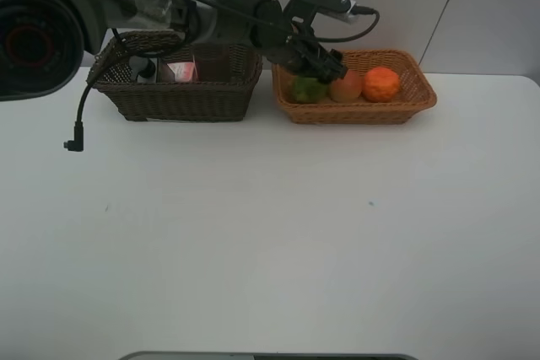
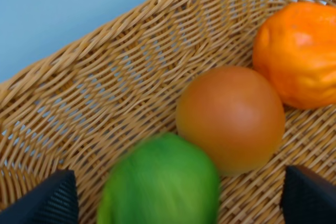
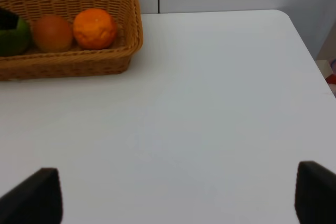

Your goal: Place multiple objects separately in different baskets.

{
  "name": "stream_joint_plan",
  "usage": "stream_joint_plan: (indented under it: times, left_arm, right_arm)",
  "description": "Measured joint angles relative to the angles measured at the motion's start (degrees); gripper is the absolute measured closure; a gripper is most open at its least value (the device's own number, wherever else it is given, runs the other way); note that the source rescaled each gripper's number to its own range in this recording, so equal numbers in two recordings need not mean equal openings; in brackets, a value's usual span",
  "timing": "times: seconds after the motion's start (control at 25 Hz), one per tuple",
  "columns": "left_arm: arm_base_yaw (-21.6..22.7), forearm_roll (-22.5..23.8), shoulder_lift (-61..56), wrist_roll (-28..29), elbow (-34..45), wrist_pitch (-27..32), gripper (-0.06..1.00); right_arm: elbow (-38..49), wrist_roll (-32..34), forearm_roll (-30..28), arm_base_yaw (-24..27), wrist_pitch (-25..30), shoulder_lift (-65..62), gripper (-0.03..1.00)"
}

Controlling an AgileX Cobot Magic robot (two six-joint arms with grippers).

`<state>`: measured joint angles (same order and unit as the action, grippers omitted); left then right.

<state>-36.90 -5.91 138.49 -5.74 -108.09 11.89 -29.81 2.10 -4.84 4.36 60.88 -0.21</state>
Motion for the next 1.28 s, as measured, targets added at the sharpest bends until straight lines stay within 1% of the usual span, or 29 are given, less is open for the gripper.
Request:
stream_joint_plan:
  times: [0.08, 0.16, 0.2, 0.32, 0.44, 0.56, 0.68, 0.76, 0.84, 1.08, 1.28]
  left_arm:
    - [0.0, 0.0, -0.4, -0.3, 0.0, 0.5, -0.05]
    - [0.0, 0.0, -1.5, -0.3, 0.0, 2.6, -0.05]
    - [0.0, 0.0, -2.2, -0.4, 0.0, 3.9, -0.05]
    - [0.8, 0.0, -5.8, -0.5, 0.0, 10.4, -0.05]
    - [2.9, 0.0, -10.4, -0.5, 0.3, 16.9, -0.05]
    - [5.9, 0.0, -16.3, 0.9, 3.7, 20.1, -0.05]
    - [9.8, 1.1, -23.2, 4.2, 10.4, 21.1, -0.05]
    - [13.1, 2.2, -28.9, 5.7, 16.3, 21.3, -0.05]
    - [16.5, 2.9, -34.7, 6.1, 22.2, 21.4, -0.05]
    - [29.2, 3.7, -55.7, 6.5, 42.3, 21.8, -0.05]
    - [38.5, 4.0, -75.4, 6.5, 56.4, 24.2, -0.05]
  right_arm:
    - [0.0, 0.0, 0.0, 0.0, 0.0, 0.0, 0.09]
    - [0.0, 0.0, 0.0, 0.0, 0.0, 0.0, 0.09]
    - [0.0, 0.0, 0.0, 0.0, 0.0, 0.0, 0.09]
    - [0.0, 0.0, 0.0, 0.0, 0.0, 0.0, 0.09]
    - [0.0, 0.0, 0.0, 0.0, 0.0, 0.0, 0.09]
    - [0.0, 0.0, 0.0, 0.0, 0.0, 0.0, 0.09]
    - [0.0, 0.0, 0.0, 0.0, 0.0, 0.0, 0.09]
    - [0.0, 0.0, 0.0, 0.0, 0.0, 0.0, 0.09]
    - [0.0, 0.0, 0.0, 0.0, 0.0, 0.0, 0.09]
    - [0.0, 0.0, 0.0, 0.0, 0.0, 0.0, 0.09]
    - [0.0, 0.0, 0.0, 0.0, 0.0, 0.0, 0.09]
